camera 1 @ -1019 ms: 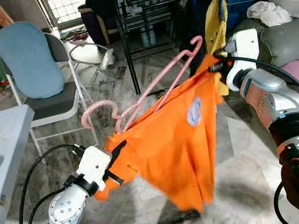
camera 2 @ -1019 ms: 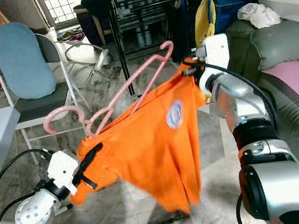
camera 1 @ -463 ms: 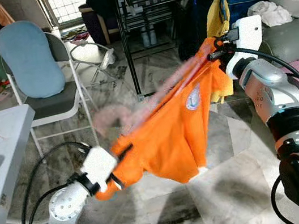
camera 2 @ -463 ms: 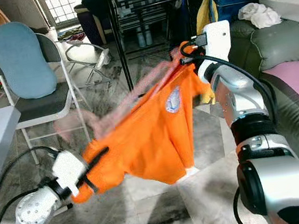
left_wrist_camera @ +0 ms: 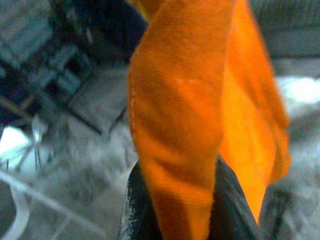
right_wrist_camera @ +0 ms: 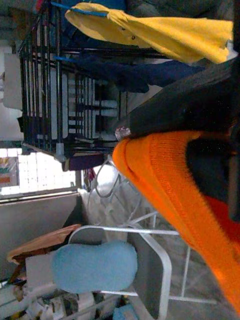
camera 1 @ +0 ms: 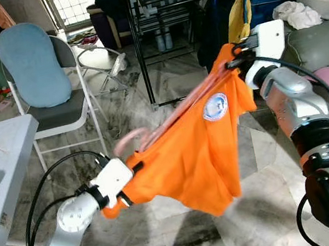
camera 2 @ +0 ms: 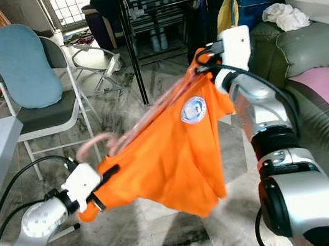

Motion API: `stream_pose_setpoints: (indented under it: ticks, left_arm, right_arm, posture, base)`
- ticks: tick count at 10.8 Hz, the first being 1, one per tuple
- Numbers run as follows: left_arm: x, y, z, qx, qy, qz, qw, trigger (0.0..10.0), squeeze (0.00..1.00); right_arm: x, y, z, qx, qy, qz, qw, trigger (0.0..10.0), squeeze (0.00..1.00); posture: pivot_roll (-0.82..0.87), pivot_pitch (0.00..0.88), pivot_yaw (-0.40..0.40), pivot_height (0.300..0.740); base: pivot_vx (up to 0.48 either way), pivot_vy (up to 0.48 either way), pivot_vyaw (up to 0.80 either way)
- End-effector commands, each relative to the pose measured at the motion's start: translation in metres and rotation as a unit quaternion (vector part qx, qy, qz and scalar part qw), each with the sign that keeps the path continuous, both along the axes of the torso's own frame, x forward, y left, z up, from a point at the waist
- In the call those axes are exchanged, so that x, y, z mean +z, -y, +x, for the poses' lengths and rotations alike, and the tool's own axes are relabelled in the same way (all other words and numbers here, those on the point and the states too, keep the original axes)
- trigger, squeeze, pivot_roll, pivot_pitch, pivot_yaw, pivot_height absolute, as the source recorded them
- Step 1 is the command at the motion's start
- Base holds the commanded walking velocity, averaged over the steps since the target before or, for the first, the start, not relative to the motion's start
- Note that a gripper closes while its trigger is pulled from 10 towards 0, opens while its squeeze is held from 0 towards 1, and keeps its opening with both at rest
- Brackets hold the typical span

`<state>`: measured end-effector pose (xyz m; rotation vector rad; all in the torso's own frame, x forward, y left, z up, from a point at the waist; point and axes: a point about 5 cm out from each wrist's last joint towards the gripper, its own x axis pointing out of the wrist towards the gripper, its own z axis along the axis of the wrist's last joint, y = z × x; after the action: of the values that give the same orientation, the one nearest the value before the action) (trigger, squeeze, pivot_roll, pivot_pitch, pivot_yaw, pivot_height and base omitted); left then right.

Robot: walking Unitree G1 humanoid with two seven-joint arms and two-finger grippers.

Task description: Hang hanger

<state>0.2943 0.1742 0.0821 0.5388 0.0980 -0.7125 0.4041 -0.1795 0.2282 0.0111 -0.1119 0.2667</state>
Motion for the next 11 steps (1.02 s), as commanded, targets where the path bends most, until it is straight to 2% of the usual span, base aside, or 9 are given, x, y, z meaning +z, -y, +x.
stream_pose_setpoints:
  ticks: [1, 3, 4, 5, 8, 9, 10, 11]
  left_arm:
    - [-0.031, -0.040, -0.012, 0.086, -0.097, 0.042, 0.991, 0.0, 0.00]
    - [-0.035, -0.047, -0.012, 0.113, -0.119, 0.051, 0.985, 0.0, 0.00]
    - [-0.037, -0.051, -0.009, 0.136, -0.123, 0.057, 0.981, 0.0, 0.00]
    - [-0.036, -0.050, -0.004, 0.171, -0.121, 0.037, 0.977, 0.0, 0.00]
    - [-0.025, -0.030, 0.020, 0.254, -0.090, -0.038, 0.962, 0.0, 0.00]
    - [-0.021, -0.015, 0.030, 0.275, -0.090, -0.077, 0.954, 0.0, 0.00]
    - [-0.019, -0.003, 0.036, 0.283, -0.093, -0.095, 0.950, 0.0, 0.00]
    - [-0.016, 0.000, 0.040, 0.302, -0.096, -0.111, 0.942, 0.0, 0.00]
  right_arm:
    - [0.038, 0.017, 0.000, -0.039, 0.078, 0.007, 0.996, 0.0, 0.00]
    - [0.036, 0.014, 0.000, -0.034, 0.080, -0.003, 0.996, 0.0, 0.00]
    - [0.036, 0.005, -0.001, -0.019, 0.089, -0.024, 0.996, 0.0, 0.00]
    - [0.034, -0.004, -0.001, -0.003, 0.087, -0.024, 0.996, 0.0, 0.00]
    - [0.018, -0.039, -0.006, 0.055, 0.075, -0.027, 0.995, 0.0, 0.00]
    - [0.011, -0.057, -0.010, 0.083, 0.074, -0.037, 0.993, 0.0, 0.00]
    - [0.006, -0.072, -0.013, 0.106, 0.075, -0.056, 0.990, 0.0, 0.00]
    - [0.001, -0.082, -0.017, 0.126, 0.072, -0.078, 0.986, 0.0, 0.00]
  posture:
    - [-0.05, 0.000, 0.069, 0.740]
    - [-0.05, 0.000, 0.071, 0.740]
    - [-0.04, 0.000, 0.072, 0.740]
    - [-0.04, 0.000, 0.072, 0.740]
    - [-0.04, 0.000, 0.068, 0.740]
    - [-0.04, 0.000, 0.071, 0.740]
    - [-0.05, 0.000, 0.072, 0.740]
    - [-0.05, 0.000, 0.076, 0.740]
  base:
    - [0.000, 0.000, 0.00]
    - [0.000, 0.000, 0.00]
    - [0.000, 0.000, 0.00]
    - [0.000, 0.000, 0.00]
    - [0.000, 0.000, 0.00]
    - [0.000, 0.000, 0.00]
    - [0.000, 0.000, 0.00]
    - [0.000, 0.000, 0.00]
